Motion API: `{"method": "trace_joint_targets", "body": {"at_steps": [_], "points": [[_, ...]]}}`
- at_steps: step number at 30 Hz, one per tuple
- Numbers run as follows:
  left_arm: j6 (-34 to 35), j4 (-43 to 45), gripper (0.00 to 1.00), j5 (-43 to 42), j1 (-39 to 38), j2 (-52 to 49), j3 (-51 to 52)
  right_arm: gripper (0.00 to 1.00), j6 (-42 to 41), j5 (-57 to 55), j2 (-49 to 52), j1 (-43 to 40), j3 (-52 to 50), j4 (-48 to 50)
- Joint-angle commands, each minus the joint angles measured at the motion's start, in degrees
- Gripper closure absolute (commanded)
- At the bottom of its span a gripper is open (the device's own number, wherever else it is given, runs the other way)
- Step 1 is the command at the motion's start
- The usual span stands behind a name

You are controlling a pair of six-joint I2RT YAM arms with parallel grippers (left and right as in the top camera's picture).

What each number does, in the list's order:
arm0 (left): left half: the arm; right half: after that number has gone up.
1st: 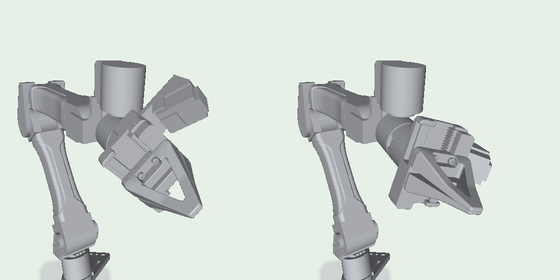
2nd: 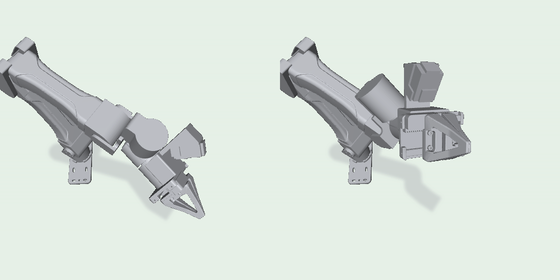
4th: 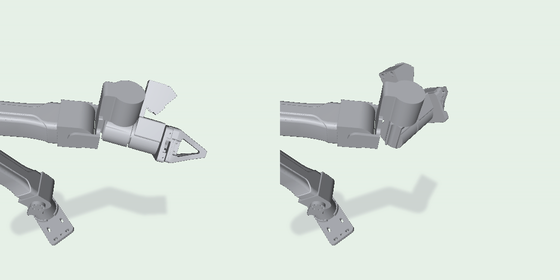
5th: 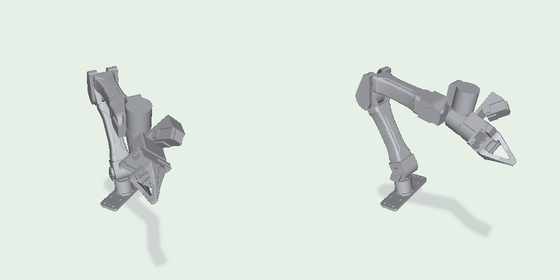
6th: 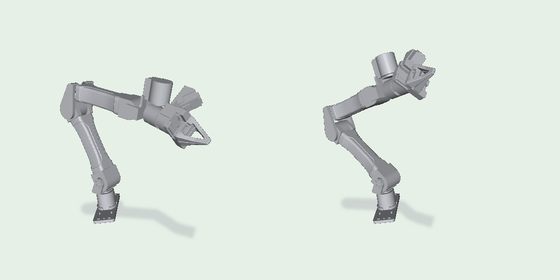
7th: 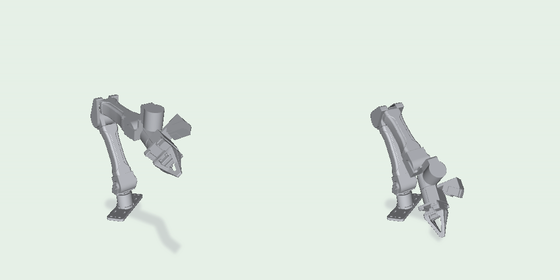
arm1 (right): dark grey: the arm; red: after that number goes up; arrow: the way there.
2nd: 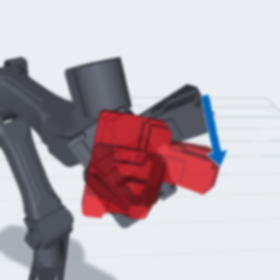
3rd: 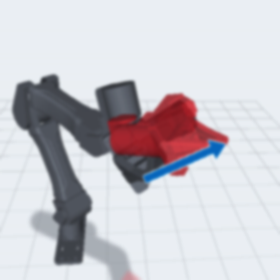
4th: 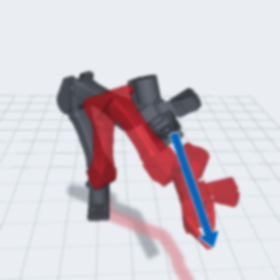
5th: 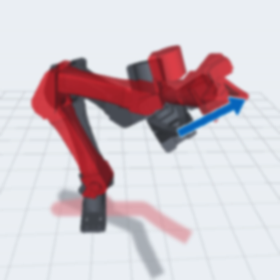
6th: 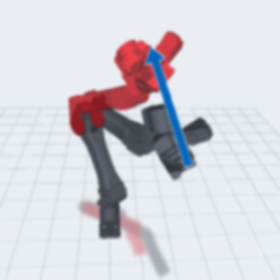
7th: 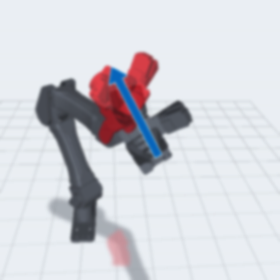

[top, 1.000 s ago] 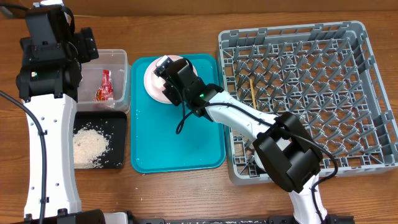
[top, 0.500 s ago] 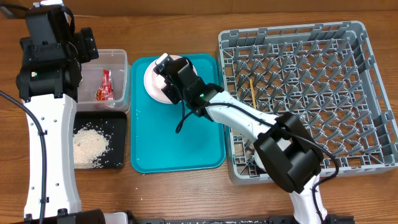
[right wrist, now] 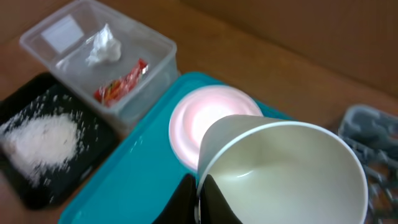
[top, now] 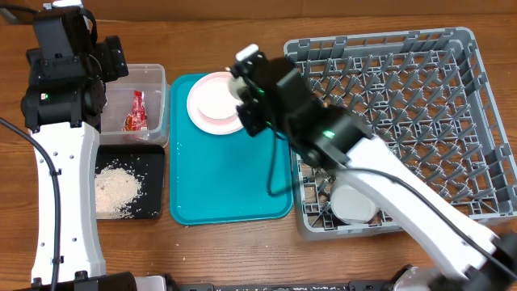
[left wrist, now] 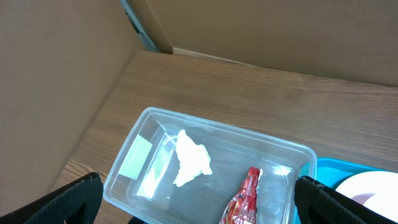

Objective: Sort waste into correct bins and load items into the dishwasher
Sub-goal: 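Lift the cream cup with the right gripper over the dish rack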

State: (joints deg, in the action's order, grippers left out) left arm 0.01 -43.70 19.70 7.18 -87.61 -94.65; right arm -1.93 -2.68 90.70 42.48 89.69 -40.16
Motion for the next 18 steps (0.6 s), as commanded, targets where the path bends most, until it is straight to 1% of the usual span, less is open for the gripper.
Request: {"method": "trace_joint_targets", "body": {"at_steps": [1, 2, 3, 5, 9, 12, 16, 18], "points": [[0.6, 0.2, 0.0, -0.3, -0.1, 0.0, -0.8, 0.96, -1.6, 0.9, -3.4, 0.2, 0.4, -5.9], [0.6, 0.2, 0.0, -0.3, -0.1, 0.0, -0.8, 0.96, -2.3, 0.9, -4.3, 0.1, 0.4, -8.6], [0.6, 0.2, 0.0, -0.3, -0.1, 0.0, -0.8, 0.96, -4.0, 1.5, -5.6, -0.4, 0.4, -13.2], [0.6, 0.2, 0.0, -0.3, -0.1, 0.0, -0.8, 0.96, -4.3, 3.5, -6.2, -1.2, 0.4, -16.9], [0.6, 0.2, 0.0, -0.3, -0.1, 0.0, -0.8, 0.96, -4.3, 12.7, -6.3, -4.9, 0.4, -25.0], [0.6, 0.2, 0.0, -0.3, -0.1, 0.0, -0.8, 0.96, -4.3, 18.1, -6.3, -8.5, 0.4, -26.5], [0.6, 0.2, 0.0, -0.3, -0.1, 0.0, -0.8, 0.96, -4.3, 30.8, -6.3, -15.4, 0.4, -28.0], [0.6, 0.2, 0.0, -0.3, -0.1, 0.0, -0.8, 0.96, -4.3, 34.7, -6.3, -18.6, 0.4, -28.9]]}}
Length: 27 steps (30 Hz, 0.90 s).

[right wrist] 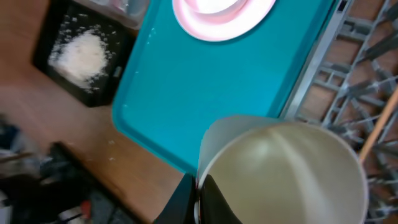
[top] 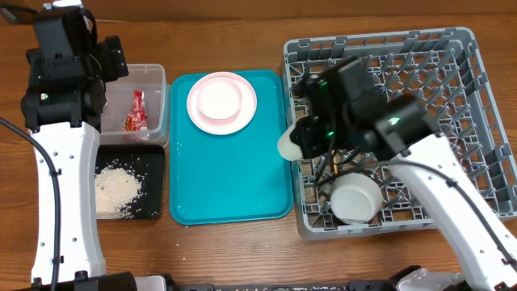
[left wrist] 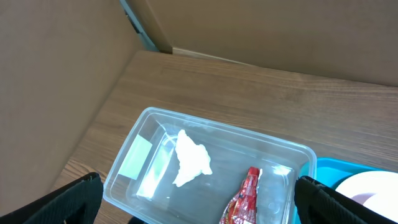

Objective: Sort waste into correct bins and load items into the dishwasher
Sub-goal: 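Lift the cream cup with the right gripper over the dish rack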

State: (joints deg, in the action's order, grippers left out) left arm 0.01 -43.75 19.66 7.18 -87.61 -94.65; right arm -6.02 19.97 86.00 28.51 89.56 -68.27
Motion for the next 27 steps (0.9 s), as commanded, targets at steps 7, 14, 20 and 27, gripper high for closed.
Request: {"method": "trace_joint_targets", "body": {"at_steps": [7, 14, 20, 27], "points": [[0.6, 0.2, 0.0, -0.2, -0.1, 0.0, -0.8, 0.96, 0.0, 20.8, -1.3, -12.3, -2.1, -1.0], [0.6, 0.2, 0.0, -0.2, -0.1, 0.0, -0.8, 0.96, 0.0, 25.1, -1.1, -16.2, -11.6, 4.7], [0.6, 0.2, 0.0, -0.2, -0.1, 0.0, -0.8, 0.96, 1.8, 29.5, -1.0, -20.9, -18.7, 12.3], [0.6, 0.2, 0.0, -0.2, -0.1, 0.0, -0.8, 0.96, 7.6, 29.7, -1.0, -23.8, -22.4, 14.8]]}}
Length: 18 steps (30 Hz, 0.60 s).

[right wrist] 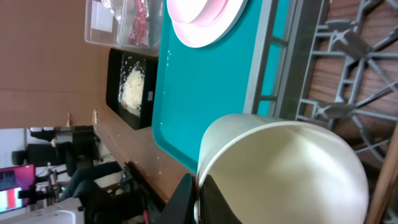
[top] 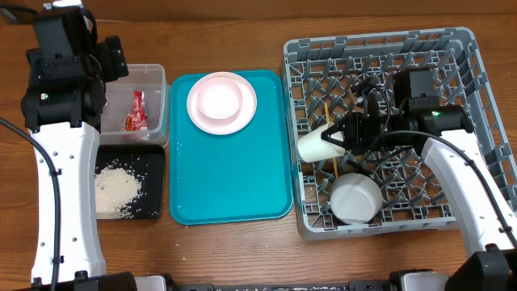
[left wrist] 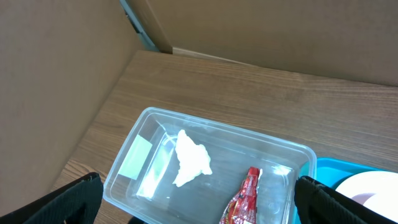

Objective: Sort waste into correct bins and load items into the dishwasher
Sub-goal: 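Lift the cream cup with the right gripper over the dish rack, then lower the cup into the rack and open the right gripper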

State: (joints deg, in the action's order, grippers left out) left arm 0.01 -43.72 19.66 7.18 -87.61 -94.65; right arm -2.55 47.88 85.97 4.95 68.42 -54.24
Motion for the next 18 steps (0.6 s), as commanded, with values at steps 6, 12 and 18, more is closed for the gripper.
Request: {"method": "trace_joint_targets", "body": {"at_steps": [6, 12, 18], "points": [[0.6, 0.2, 0.0, -0.2, -0.1, 0.0, -0.8, 0.96, 4.3, 1.7, -1.0, -0.3, -5.2, 7.2], [0.6, 0.2, 0.0, -0.2, -0.1, 0.0, -0.8, 0.96, 4.3, 0.0, -0.6, -0.3, -6.6, 9.6], [0.6, 0.2, 0.0, -0.2, -0.1, 0.0, -0.8, 0.95, 4.3, -2.9, 0.3, -0.3, -6.6, 9.6]]}}
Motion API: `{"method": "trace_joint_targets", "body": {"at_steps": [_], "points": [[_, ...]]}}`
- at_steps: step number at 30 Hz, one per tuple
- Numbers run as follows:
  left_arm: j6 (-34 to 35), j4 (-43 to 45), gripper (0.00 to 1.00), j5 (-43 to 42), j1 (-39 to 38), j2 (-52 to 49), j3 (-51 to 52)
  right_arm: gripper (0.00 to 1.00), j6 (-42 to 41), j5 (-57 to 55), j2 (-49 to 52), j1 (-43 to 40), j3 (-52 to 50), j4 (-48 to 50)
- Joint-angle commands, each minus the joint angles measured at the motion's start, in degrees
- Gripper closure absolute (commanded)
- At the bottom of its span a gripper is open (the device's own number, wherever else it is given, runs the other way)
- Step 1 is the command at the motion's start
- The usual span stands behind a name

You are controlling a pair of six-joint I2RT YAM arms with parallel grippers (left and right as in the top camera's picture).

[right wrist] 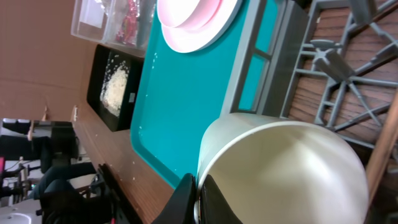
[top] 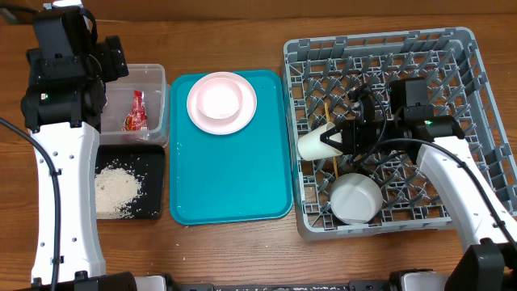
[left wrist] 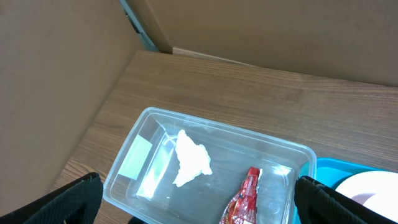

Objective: Sort waste into correct bins and load items into the dishwasher
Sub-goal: 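Lower the cup into the rack and open the right gripper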

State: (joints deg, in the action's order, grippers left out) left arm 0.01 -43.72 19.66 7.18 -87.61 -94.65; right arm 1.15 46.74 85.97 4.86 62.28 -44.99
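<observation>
My right gripper [top: 331, 137] is shut on the rim of a white cup [top: 313, 145], holding it on its side over the left part of the grey dishwasher rack [top: 464, 48]; the cup [right wrist: 280, 168] fills the right wrist view. A white bowl [top: 356, 199] sits in the rack's near left corner. A pink plate with a pink bowl [top: 221, 101] rests on the teal tray [top: 234, 178]. My left gripper [left wrist: 199, 214] hangs open over the clear bin [left wrist: 205, 168], which holds a red wrapper [left wrist: 244, 198] and a crumpled tissue [left wrist: 191, 158].
A black tray of rice [top: 121, 187] lies in front of the clear bin [top: 137, 105]. A wooden stick [top: 327, 121] lies among the rack's tines. Cardboard walls stand behind the table.
The right arm has shifted slightly and the cup sits a little deeper over the rack's left edge. The left arm is unchanged.
My right gripper held the cup above the pink plate on the tray. Then it was at the rack's left rim, tipped over. Then the cup lay on its side over the rack, where it still is. The left gripper stayed open over the clear bin.
</observation>
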Motion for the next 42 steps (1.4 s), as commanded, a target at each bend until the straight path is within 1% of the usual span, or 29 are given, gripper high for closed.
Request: {"method": "trace_joint_targets", "body": {"at_steps": [1, 5, 13, 17, 21, 25, 28, 39, 42], "points": [[0.6, 0.2, 0.0, -0.2, -0.1, 0.0, -0.8, 0.95, 0.6, -2.1, 0.5, -0.3, -0.5, 0.4], [0.6, 0.2, 0.0, -0.2, -0.1, 0.0, -0.8, 0.93, 0.6, -2.3, 1.2, -1.6, -0.5, 0.4], [0.6, 0.2, 0.0, -0.2, -0.1, 0.0, -0.8, 0.93, 0.6, -2.4, 3.0, -5.6, -0.5, 0.2], [0.6, 0.2, 0.0, -0.2, -0.1, 0.0, -0.8, 0.93, 0.6, -3.3, 4.2, -6.2, -0.5, 0.4], [0.6, 0.2, 0.0, -0.2, -0.1, 0.0, -0.8, 0.9, 0.3, -3.3, 4.6, -6.2, -0.5, 1.1], [0.6, 0.2, 0.0, -0.2, -0.1, 0.0, -0.8, 0.89, -2.7, -3.0, 4.6, -6.2, -0.5, 1.5], [0.6, 0.2, 0.0, -0.2, -0.1, 0.0, -0.8, 0.89, -2.7, -3.3, 4.6, -6.2, -0.5, 1.5], [0.6, 0.2, 0.0, -0.2, -0.1, 0.0, -0.8, 0.89, -4.2, -17.3, 4.6, -6.2, -0.5, 0.8], [0.6, 0.2, 0.0, -0.2, -0.1, 0.0, -0.8, 0.88, -4.2, -19.3, 4.6, -6.2, -0.5, 0.6]]}}
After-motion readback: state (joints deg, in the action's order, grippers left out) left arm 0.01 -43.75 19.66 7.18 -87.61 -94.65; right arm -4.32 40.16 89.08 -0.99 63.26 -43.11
